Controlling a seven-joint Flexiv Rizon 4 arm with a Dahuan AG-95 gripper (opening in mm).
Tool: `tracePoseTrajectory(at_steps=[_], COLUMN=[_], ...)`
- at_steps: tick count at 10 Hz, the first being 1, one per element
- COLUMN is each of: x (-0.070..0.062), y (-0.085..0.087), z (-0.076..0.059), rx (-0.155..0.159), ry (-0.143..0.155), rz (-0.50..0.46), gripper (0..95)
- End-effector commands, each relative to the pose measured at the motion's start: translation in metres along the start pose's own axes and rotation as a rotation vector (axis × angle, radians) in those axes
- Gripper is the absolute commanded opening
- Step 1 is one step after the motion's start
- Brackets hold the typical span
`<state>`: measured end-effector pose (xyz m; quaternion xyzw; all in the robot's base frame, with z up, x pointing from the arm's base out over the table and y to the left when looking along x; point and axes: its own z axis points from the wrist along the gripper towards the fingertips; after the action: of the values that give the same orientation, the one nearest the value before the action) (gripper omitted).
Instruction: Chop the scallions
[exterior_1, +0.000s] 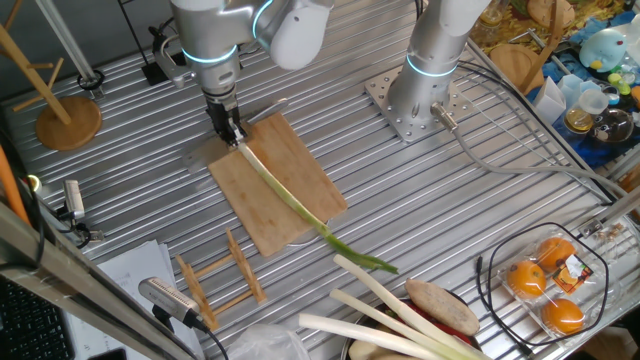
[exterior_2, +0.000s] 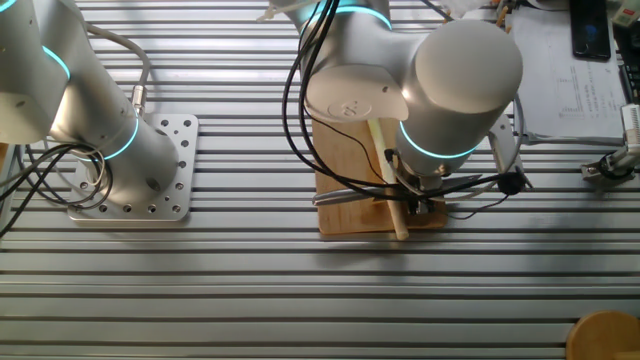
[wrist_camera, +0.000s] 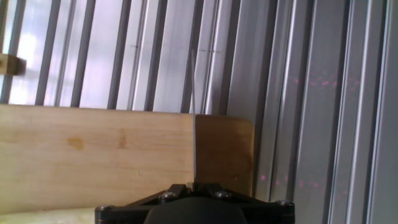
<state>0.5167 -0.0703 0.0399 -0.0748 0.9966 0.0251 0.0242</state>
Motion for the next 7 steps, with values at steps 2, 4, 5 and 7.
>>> tracePoseTrajectory(at_steps=[2, 4, 5, 7], x=[-0.0004, -0.0016, -0.0028, -0.0047], y=[0.0001, 0.0008, 0.0010, 0.0018], z=[0.0017, -0.0029, -0.0059, -0.0039], rx=[0.001, 0.001, 0.000, 0.000], ry=[0.000, 0.002, 0.000, -0.008], rz=[-0.005, -0.005, -0.006, -0.005], gripper=[0.0, 0.0, 0.0, 0.0])
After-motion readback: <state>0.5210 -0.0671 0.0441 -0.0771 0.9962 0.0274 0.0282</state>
